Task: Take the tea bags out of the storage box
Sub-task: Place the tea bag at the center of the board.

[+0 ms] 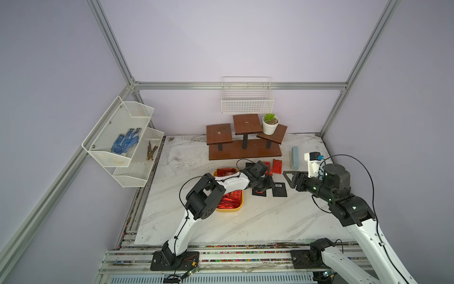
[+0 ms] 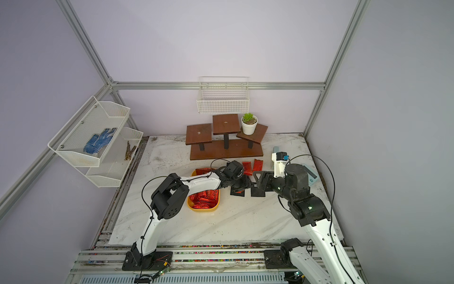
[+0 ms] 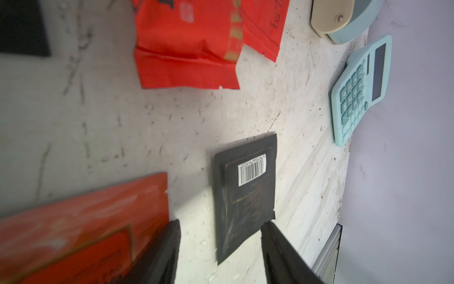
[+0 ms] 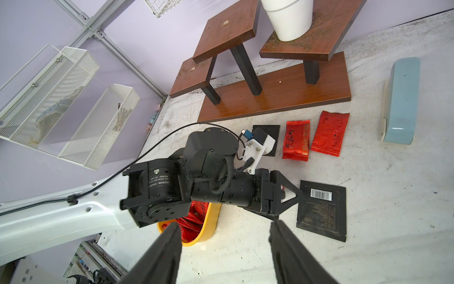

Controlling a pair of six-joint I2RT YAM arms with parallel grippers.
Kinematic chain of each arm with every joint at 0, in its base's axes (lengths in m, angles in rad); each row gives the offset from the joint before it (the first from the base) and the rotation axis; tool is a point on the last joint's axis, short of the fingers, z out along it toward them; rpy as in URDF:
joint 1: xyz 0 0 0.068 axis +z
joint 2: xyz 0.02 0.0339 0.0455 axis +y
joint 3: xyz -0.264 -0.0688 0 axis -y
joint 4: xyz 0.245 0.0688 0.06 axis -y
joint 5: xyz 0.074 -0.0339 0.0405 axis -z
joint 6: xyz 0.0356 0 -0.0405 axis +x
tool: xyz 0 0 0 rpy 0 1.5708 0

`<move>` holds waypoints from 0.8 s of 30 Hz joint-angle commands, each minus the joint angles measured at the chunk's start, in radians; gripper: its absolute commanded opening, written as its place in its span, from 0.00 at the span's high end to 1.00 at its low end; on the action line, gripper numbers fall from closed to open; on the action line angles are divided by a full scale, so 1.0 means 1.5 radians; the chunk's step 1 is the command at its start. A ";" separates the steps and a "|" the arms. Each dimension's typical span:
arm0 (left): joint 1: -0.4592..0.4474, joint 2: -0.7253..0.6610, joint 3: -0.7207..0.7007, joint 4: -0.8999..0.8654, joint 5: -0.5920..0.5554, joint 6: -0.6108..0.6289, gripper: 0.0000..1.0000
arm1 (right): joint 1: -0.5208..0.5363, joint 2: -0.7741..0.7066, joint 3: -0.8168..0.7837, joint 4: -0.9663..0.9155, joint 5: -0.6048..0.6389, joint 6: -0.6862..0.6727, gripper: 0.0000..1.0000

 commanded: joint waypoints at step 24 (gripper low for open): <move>0.181 -0.589 -0.296 -0.254 -0.091 0.172 0.35 | 0.192 0.355 0.043 0.135 -0.040 0.015 0.50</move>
